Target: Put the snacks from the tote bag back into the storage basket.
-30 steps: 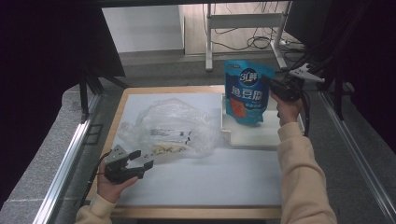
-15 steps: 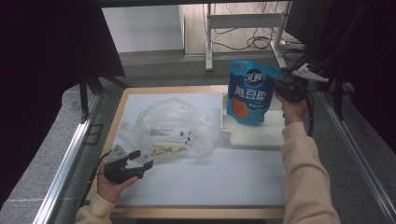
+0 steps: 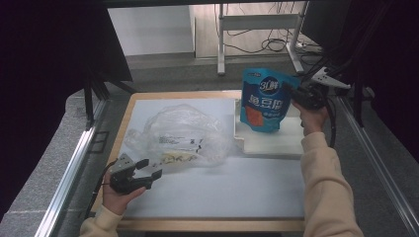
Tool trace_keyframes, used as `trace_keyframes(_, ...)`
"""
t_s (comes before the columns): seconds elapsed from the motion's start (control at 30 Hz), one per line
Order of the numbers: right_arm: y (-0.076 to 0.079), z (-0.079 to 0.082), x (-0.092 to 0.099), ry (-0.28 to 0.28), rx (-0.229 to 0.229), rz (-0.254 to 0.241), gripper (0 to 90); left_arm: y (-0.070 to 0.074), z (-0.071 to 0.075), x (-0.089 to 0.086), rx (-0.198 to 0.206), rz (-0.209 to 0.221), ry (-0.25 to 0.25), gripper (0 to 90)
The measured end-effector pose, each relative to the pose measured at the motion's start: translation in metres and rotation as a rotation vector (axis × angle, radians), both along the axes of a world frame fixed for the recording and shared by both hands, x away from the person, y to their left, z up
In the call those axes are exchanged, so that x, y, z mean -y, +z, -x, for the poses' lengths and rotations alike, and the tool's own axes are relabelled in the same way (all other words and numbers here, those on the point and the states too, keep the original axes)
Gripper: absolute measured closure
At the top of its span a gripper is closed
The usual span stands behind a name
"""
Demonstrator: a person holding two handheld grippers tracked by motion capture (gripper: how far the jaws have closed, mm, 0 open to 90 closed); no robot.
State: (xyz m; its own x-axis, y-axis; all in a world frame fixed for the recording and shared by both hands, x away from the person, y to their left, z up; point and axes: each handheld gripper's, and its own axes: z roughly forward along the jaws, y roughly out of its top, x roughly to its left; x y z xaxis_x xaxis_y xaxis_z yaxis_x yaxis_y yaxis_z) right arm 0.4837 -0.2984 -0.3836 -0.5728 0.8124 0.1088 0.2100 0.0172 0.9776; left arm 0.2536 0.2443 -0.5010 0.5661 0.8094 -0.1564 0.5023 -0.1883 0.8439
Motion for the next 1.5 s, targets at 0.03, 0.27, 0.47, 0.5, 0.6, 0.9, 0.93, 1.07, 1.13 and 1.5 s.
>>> trace_keyframes(0.03,0.0,0.001,0.0,-0.008,0.005,0.003,71.4,0.0,0.0,0.0,0.0,0.0,0.0,30.1)
trace_keyframes(0.27,-0.004,0.009,0.001,-0.035,-0.006,0.002,63.8,0.0,0.0,-0.001,0.001,0.004,0.002,30.1)
trace_keyframes(0.47,-0.006,0.016,0.004,-0.051,-0.025,0.024,59.1,0.002,0.0,-0.001,-0.001,0.016,0.005,30.1)
trace_keyframes(0.5,-0.007,0.017,0.005,-0.056,-0.034,0.029,58.1,0.002,0.0,-0.001,-0.001,0.016,0.006,30.1)
trace_keyframes(0.6,-0.01,0.022,0.009,-0.067,-0.04,0.028,55.8,0.002,-0.001,-0.002,-0.001,0.018,0.008,30.1)
trace_keyframes(0.9,-0.021,0.038,0.014,-0.08,-0.073,0.041,49.2,0.002,0.0,-0.002,-0.001,0.016,0.008,30.1)
trace_keyframes(0.93,-0.022,0.039,0.015,-0.078,-0.076,0.042,48.9,0.002,0.0,-0.002,0.0,0.015,0.01,30.1)
trace_keyframes(1.07,-0.027,0.046,0.015,-0.08,-0.097,0.048,47.9,0.003,0.002,-0.003,0.006,0.012,0.009,30.1)
trace_keyframes(1.13,-0.03,0.052,0.015,-0.075,-0.098,0.044,47.5,0.003,0.002,-0.003,0.008,0.008,0.007,30.1)
trace_keyframes(1.5,-0.048,0.086,0.006,-0.01,-0.122,0.035,46.3,0.003,0.004,-0.002,0.009,0.011,0.004,30.0)
